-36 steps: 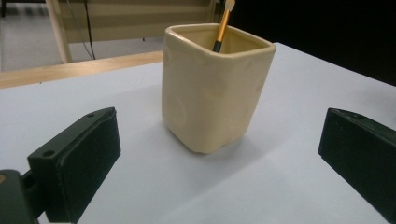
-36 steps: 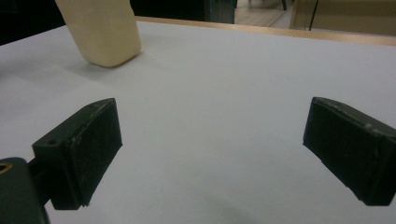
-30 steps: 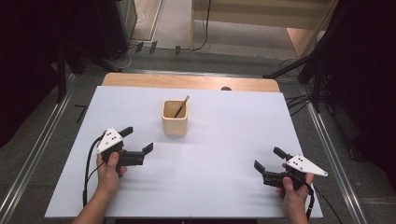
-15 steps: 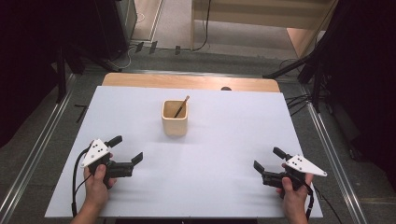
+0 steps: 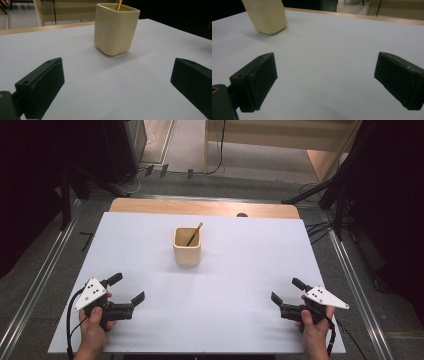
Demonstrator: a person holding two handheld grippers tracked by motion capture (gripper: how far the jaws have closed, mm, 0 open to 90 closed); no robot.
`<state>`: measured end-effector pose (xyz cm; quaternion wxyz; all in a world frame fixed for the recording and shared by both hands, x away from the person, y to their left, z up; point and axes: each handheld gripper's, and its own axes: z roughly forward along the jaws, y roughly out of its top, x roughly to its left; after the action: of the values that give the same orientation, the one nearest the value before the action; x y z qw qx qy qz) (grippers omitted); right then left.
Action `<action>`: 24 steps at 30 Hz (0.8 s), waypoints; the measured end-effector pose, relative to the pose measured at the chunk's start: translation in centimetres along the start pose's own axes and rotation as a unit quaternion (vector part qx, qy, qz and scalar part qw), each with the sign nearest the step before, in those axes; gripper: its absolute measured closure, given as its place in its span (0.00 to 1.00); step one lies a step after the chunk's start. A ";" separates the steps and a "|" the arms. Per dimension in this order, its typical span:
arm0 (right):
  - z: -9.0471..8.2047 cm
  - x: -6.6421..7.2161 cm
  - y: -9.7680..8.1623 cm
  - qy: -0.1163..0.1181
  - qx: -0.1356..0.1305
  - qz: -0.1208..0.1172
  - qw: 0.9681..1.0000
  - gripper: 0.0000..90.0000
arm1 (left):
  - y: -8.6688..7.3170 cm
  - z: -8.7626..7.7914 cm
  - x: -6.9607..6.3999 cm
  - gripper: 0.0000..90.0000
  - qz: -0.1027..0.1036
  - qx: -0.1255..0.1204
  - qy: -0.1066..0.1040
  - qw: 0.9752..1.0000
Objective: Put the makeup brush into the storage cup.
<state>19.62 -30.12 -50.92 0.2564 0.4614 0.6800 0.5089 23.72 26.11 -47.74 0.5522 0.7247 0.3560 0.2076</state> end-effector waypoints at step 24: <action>-0.2 -0.1 0.0 -0.001 -0.003 0.000 1.000 0.05 | -0.7 -2.5 0.6 0.00 0.007 0.001 0.016 1.000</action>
<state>19.52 -30.28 -50.83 0.2588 0.4614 0.6778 0.5106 22.16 28.31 -47.70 0.5442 0.7244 0.3600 0.2227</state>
